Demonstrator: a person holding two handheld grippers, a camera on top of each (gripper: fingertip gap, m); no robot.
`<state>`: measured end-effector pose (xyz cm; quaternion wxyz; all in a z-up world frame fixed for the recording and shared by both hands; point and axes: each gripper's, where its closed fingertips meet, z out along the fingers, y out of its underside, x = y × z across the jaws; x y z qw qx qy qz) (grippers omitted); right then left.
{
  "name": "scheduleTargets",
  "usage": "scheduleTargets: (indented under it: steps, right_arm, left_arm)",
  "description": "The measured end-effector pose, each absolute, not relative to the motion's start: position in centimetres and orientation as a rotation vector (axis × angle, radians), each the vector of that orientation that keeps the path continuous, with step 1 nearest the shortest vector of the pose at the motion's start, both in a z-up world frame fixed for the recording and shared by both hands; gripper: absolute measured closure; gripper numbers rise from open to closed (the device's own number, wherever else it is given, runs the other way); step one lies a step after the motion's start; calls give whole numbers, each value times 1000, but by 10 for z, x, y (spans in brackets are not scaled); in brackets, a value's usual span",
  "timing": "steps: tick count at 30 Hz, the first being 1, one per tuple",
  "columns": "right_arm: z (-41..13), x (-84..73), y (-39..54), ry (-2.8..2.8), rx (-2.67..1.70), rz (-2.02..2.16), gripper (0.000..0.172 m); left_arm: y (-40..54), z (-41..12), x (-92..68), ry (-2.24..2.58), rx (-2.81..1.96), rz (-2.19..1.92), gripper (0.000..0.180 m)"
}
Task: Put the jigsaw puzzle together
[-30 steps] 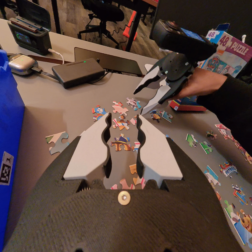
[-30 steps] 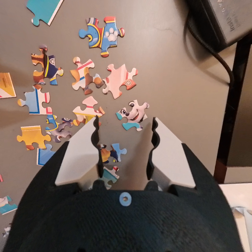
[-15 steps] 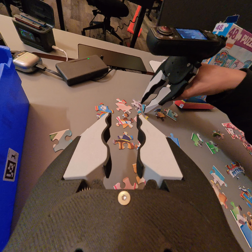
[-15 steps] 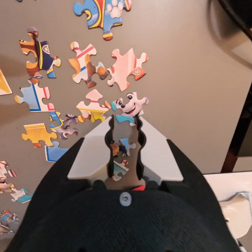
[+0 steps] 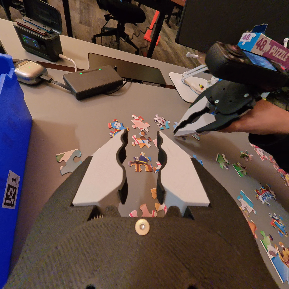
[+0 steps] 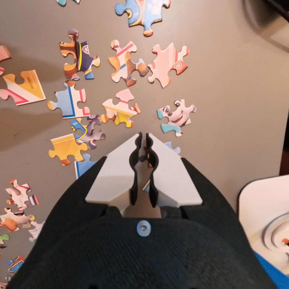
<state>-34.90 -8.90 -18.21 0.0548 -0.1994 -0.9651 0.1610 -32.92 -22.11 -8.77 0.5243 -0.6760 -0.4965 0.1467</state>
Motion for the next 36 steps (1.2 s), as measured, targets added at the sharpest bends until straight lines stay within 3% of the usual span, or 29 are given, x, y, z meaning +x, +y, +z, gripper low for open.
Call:
scheduleTargets:
  steps: [3, 7, 10, 12, 15, 21, 23, 24, 26, 32, 36]
  right_arm:
    - [-174, -355, -85, -2856, -594, 515, 161]
    - [-174, -381, -94, -2807, -594, 575, 115]
    - [-192, -395, -95, -2870, -629, 582, 99]
    - [-194, -395, -101, -2927, -684, 682, 104]
    - [-194, -396, -96, -2914, -674, 641, 132]
    - [-193, -386, -95, -2903, -680, 580, 133]
    - [-189, -382, -100, -2895, -656, 658, 172]
    - [-188, -381, -100, -2885, -665, 674, 172]
    - [-192, -374, -93, -2915, -697, 601, 147]
    - [-175, -398, -84, -2741, -751, 632, 139]
    - [-176, -441, -62, -2512, -1054, 614, 99]
  left_arm:
    - [-220, -87, -329, -1185, -1618, 348, 145]
    - [-219, -90, -329, -1189, -1631, 349, 145]
    - [-221, -92, -329, -1196, -1633, 349, 145]
    - [-223, -90, -330, -1196, -1617, 350, 145]
    - [-224, -85, -329, -1188, -1586, 331, 145]
    - [-221, -81, -327, -1170, -1581, 321, 145]
    - [-221, -81, -327, -1170, -1584, 323, 145]
    - [-221, -81, -327, -1171, -1584, 324, 145]
    - [-222, -81, -327, -1176, -1580, 323, 145]
    - [-222, -84, -328, -1181, -1587, 319, 145]
    - [-222, -85, -328, -1183, -1593, 322, 145]
